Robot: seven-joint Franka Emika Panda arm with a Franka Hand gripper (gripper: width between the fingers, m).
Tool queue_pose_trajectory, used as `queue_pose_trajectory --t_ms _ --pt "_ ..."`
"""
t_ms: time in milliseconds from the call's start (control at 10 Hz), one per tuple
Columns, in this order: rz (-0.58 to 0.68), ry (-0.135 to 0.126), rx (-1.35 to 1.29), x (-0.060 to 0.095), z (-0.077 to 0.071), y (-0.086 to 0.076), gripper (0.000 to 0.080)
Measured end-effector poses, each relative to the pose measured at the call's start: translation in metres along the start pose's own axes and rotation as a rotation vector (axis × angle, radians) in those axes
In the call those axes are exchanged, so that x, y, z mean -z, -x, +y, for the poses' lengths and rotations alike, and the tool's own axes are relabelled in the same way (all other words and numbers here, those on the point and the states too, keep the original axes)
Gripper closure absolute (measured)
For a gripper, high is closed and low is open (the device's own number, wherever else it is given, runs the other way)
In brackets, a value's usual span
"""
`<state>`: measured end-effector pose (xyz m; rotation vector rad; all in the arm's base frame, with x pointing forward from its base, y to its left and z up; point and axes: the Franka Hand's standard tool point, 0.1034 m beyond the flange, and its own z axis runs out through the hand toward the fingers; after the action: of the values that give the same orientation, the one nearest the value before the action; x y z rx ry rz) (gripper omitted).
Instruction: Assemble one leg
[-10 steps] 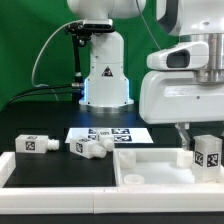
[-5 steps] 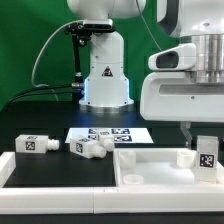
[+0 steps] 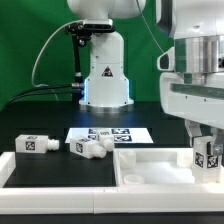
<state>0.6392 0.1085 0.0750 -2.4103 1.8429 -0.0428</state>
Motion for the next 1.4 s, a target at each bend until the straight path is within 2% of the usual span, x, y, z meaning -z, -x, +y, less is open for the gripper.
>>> queue_pose_trajectory --t_ms 100,300,400,500,600,700,800,1200,1400 --pt "-0.011 -0.004 -0.229 -0.0001 0.0000 0.0010 0.0514" --pt "-0.006 -0.008 -0.283 0.0000 0.0000 0.0010 0.0514" --pt "-0.005 -0.007 -0.142 -0.0004 0.0003 0.0008 0.0373" --pt "-0.004 -0.012 0.022 -0.0005 -0.0001 0.0007 0.0373" --pt "0.006 -0.034 0.170 -0.0011 -0.0022 0.0013 0.0206" --pt "0.005 -0.036 0.381 -0.0027 -0.0017 0.0045 0.0206" --pt "0.003 -0.036 0.512 -0.0034 -0.0015 0.0079 0.0160" --pt "0.010 -0.034 0.776 -0.0031 -0.0015 0.0059 0.0150" --pt "0.051 0.002 1.223 0.0000 -0.0050 0.0040 0.0150"
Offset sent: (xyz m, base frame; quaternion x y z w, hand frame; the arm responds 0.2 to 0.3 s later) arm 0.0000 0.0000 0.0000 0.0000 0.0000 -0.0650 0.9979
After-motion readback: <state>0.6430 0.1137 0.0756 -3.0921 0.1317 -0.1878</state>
